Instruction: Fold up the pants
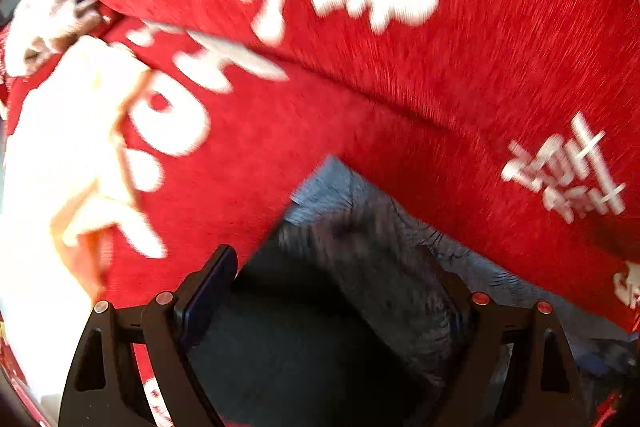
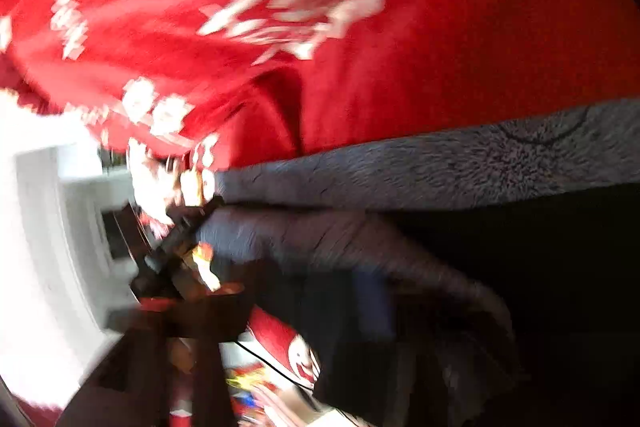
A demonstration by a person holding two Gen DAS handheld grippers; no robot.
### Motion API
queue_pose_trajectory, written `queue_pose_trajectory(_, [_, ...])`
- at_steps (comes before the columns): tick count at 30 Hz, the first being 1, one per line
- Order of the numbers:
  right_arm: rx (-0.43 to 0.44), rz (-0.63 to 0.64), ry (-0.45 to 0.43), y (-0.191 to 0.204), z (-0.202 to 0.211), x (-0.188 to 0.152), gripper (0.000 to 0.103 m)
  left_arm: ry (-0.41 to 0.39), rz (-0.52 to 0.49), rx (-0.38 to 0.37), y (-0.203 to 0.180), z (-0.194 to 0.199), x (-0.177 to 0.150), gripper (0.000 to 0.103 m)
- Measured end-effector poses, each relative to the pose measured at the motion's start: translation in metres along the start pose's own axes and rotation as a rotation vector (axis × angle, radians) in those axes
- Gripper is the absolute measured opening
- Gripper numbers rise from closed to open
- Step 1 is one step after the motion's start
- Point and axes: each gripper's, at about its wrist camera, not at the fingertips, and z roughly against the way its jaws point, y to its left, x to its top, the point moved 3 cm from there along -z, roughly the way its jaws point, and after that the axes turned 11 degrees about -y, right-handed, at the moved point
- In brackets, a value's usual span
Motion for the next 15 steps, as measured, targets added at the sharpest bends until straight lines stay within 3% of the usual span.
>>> queue_pose_trajectory(3, [0.007, 0.127, -0.046, 0.026, 0.032, -0.015, 0.067, -0.049, -0.041, 0.021, 0.000, 0.035, 0.003, 0.089])
queue_pose_trajectory(5, [0.009, 0.191, -0.037, 0.038, 0.036, -0.025, 0.047, -0.035, -0.084, -0.001, -0.002, 0.046, -0.010, 0.089])
queue_pose_trajectory(10, [-0.178, 0.334, 0.034, 0.027, -0.003, -0.032, 0.045, 0.071, -0.200, -0.017, -0.045, 0.006, -0.057, 0.089])
queue_pose_trajectory(12, [-0.247, 0.372, 0.010, 0.016, -0.013, -0.020, 0.044, 0.068, -0.248, 0.062, -0.059, -0.008, -0.069, 0.093])
queue_pose_trajectory(15, [-0.171, 0.218, -0.066, 0.004, 0.011, 0.004, 0.046, 0.059, -0.286, 0.075, -0.065, -0.006, -0.070, 0.094])
